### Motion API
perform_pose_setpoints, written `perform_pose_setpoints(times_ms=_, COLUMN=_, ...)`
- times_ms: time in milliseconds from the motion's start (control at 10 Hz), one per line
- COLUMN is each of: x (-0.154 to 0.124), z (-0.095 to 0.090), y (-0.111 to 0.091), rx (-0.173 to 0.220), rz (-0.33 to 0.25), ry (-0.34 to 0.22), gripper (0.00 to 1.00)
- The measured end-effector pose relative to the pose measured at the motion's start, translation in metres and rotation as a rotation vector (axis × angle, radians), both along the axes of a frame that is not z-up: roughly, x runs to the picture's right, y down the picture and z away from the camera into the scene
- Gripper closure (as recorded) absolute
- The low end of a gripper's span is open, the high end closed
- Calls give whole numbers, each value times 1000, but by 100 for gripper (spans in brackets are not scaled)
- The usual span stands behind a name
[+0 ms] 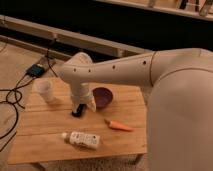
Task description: Pick up the ceramic bowl
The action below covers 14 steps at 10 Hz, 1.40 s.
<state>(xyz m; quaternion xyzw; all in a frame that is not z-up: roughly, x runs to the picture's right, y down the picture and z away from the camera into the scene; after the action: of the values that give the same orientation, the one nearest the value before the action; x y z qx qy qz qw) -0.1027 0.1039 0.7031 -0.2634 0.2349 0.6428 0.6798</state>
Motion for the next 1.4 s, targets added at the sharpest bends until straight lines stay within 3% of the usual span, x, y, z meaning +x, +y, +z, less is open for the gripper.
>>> perform_pose_setpoints(times_ms=400, x=1, z=2, y=1, rx=-4, rz=-7, ry=-2, gripper=35)
perform_pose_setpoints(times_ms=600, x=9, z=10, y=1, rx=-18, rz=-45, ry=-22, gripper=35)
perform_pose_setpoints(times_ms=1000, x=36, z=56, y=-3, rx=-81, rz=-233, ry=-188, gripper=35)
perform_pose_setpoints(times_ms=1400, x=53, z=94, y=-11, rx=-106, rz=-372, ry=-292, gripper=35)
